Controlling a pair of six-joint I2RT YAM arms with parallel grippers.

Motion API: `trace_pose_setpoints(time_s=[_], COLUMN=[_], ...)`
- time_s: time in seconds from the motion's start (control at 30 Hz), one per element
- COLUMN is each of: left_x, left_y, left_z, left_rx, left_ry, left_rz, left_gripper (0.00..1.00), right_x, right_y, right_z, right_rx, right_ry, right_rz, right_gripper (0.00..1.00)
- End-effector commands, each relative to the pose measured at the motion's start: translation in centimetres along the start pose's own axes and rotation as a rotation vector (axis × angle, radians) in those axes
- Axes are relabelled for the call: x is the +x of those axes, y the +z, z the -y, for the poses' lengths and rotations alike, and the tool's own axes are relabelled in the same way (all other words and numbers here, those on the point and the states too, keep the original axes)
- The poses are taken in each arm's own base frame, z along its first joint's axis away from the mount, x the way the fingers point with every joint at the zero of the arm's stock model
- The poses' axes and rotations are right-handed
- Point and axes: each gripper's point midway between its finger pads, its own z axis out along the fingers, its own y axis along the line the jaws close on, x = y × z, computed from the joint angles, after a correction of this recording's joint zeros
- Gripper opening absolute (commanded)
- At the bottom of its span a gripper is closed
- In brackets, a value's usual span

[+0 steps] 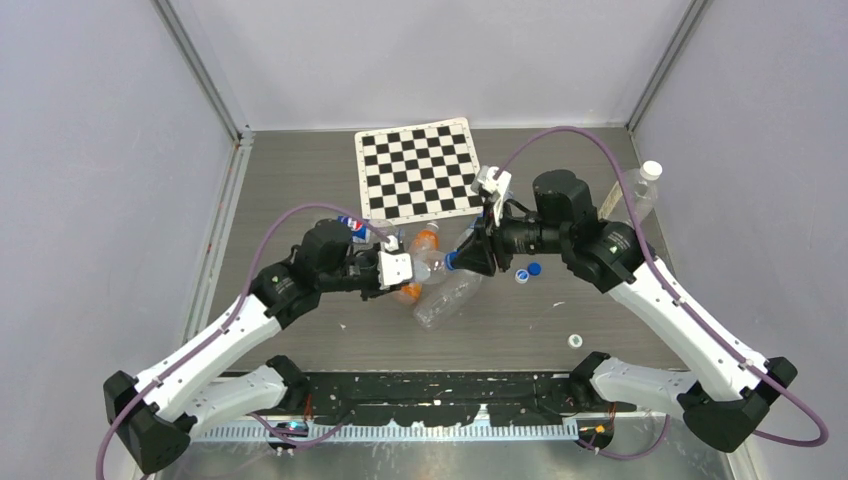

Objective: Screw on the bottle caps

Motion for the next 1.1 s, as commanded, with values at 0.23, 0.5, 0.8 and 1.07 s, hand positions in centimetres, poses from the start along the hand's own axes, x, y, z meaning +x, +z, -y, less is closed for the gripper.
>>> trace_pose_setpoints(time_s=[0.23, 0.5, 0.8, 1.07], left_x=[-2.2, 0.8, 2.2, 2.2], left_y=[-2.8, -2.3, -0.2, 1.0], left_z=[-7.0, -5.8, -1.6, 0.6], left_rx=[-0.518, -0.453, -0.163, -0.012], left_ry=[0.445, 0.379, 0.235, 0.152], left_rz=[0.012, -0.088, -0.082, -0.051], left_gripper=[0.33, 0.34, 0.33, 0.32], right_x=[-1.0, -3.8, 0.4, 1.1], right_y=[2.3, 0.0, -2.7, -2.7], right_z=[4.8, 4.3, -0.2, -2.6], right_rx=[0.317, 0.308, 0.075, -0.129], right_ry=[1.092, 0.705, -0.308, -0.574], right_rz=[0.320, 0.362, 0.119, 0.071], right_gripper=[0.00, 0.57, 0.74, 0.74])
